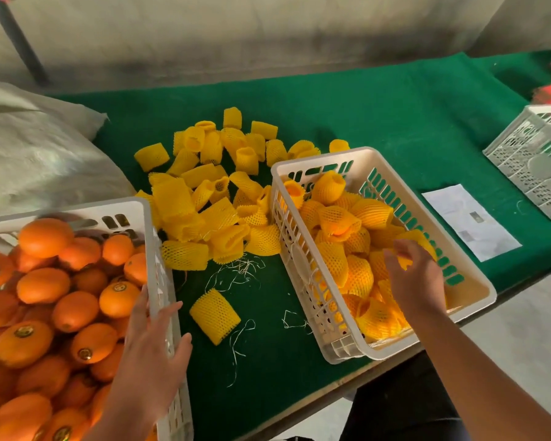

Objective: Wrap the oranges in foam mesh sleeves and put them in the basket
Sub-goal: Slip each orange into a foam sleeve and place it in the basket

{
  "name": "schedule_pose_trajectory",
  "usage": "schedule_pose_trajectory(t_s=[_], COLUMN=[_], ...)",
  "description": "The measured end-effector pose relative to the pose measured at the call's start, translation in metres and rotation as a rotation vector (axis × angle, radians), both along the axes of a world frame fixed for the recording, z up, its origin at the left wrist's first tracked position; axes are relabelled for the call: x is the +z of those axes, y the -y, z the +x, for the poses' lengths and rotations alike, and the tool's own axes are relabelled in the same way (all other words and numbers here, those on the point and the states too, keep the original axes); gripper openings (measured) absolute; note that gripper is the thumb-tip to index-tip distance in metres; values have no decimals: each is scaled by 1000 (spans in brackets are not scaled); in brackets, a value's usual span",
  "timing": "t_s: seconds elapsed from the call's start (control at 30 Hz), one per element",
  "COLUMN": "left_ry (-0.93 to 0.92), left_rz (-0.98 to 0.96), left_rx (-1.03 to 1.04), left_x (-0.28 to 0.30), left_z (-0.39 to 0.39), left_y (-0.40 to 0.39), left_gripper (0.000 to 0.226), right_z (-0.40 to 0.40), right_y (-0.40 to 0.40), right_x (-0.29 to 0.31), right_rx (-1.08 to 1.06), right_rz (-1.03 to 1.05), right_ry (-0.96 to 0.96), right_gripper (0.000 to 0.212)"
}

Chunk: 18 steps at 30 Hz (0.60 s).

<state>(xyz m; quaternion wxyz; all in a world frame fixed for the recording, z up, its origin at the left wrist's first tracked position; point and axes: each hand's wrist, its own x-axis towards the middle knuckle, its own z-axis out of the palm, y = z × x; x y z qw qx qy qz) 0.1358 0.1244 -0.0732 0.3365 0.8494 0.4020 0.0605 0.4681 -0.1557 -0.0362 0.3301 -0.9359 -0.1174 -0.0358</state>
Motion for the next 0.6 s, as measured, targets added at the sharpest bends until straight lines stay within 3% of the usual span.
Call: schedule_pose_trajectory(t_s=[0.17,0.27,0.47,0.6], left_ry=[103,134,-164,-235], left_rz=[31,62,210,278], left_rx=[-11,39,114,56], left_x=[3,1,-15,-23], left_z=[-7,-17,-35,-31], left_y=[-6,-26,-91,-118], left_gripper=[77,65,57,61], right_z=[-60,-79,-73,-76], right_y=[-53,-67,-66,-66], right_x=[-11,-28,-44,-43], right_rx=[207,278,278,268], right_rz=[56,-18,-117,-102], right_ry=[-170,-245,-267,-256], right_gripper=[48,36,22,17])
